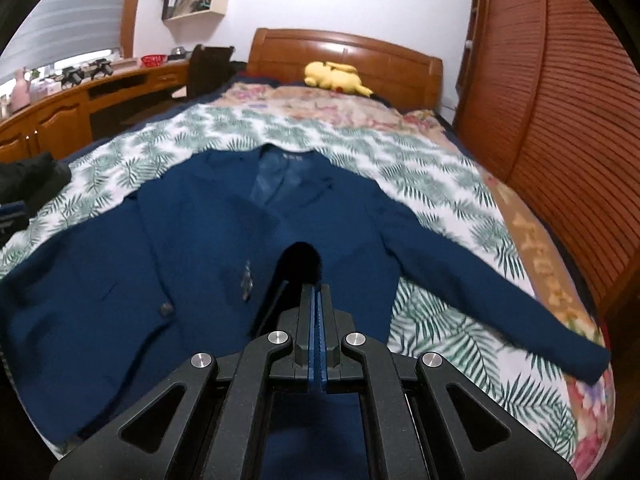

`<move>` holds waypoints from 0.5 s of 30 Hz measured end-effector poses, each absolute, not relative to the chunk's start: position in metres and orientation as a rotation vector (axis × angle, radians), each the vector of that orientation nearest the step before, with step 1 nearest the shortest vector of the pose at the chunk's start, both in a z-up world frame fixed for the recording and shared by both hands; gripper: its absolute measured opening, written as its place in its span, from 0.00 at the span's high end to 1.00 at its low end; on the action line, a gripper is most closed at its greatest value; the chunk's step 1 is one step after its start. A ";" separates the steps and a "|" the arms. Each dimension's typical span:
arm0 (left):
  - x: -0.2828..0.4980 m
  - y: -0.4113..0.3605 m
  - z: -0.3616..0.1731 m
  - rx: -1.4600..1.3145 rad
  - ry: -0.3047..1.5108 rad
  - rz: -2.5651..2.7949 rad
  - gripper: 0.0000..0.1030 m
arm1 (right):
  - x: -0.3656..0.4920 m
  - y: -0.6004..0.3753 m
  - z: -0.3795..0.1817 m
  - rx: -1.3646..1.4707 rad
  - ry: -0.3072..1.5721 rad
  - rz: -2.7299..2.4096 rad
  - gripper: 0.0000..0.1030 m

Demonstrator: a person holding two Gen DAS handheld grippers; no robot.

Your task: Fold large clothes

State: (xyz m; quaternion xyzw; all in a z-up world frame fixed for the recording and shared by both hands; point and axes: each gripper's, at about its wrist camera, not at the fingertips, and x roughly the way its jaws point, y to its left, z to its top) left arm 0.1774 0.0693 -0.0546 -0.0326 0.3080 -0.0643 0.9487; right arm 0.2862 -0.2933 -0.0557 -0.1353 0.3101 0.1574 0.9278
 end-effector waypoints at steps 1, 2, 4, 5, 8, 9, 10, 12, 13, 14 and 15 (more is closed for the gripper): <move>0.178 0.068 -0.055 -0.066 0.627 -0.131 0.61 | 0.287 -0.296 -0.060 -0.277 0.657 0.321 1.00; 0.179 0.067 -0.054 -0.067 0.627 -0.133 0.61 | 0.288 -0.299 -0.065 -0.274 0.673 0.315 1.00; 0.181 0.064 -0.055 -0.068 0.627 -0.138 0.61 | 0.287 -0.303 -0.071 -0.266 0.689 0.305 1.00; 0.182 0.062 -0.055 -0.068 0.627 -0.139 0.61 | 0.288 -0.307 -0.075 -0.263 0.704 0.282 1.00; 0.185 0.054 -0.055 -0.060 0.626 -0.152 0.61 | 0.291 -0.318 -0.080 -0.241 0.733 0.239 0.83; 0.187 0.049 -0.055 -0.055 0.626 -0.158 0.61 | 0.291 -0.321 -0.081 -0.228 0.743 0.240 0.75; 0.188 0.046 -0.055 -0.052 0.625 -0.163 0.61 | 0.292 -0.324 -0.083 -0.218 0.754 0.246 0.60; 0.189 0.040 -0.055 -0.047 0.619 -0.175 0.61 | 0.292 -0.325 -0.086 -0.211 0.777 0.273 0.56; 0.190 0.037 -0.055 -0.045 0.616 -0.179 0.61 | 0.291 -0.323 -0.089 -0.219 0.787 0.296 0.56; 0.191 0.033 -0.055 -0.038 0.615 -0.184 0.61 | 0.292 -0.322 -0.091 -0.224 0.793 0.311 0.56; 0.193 0.030 -0.055 -0.029 0.615 -0.186 0.61 | 0.291 -0.320 -0.094 -0.230 0.799 0.327 0.55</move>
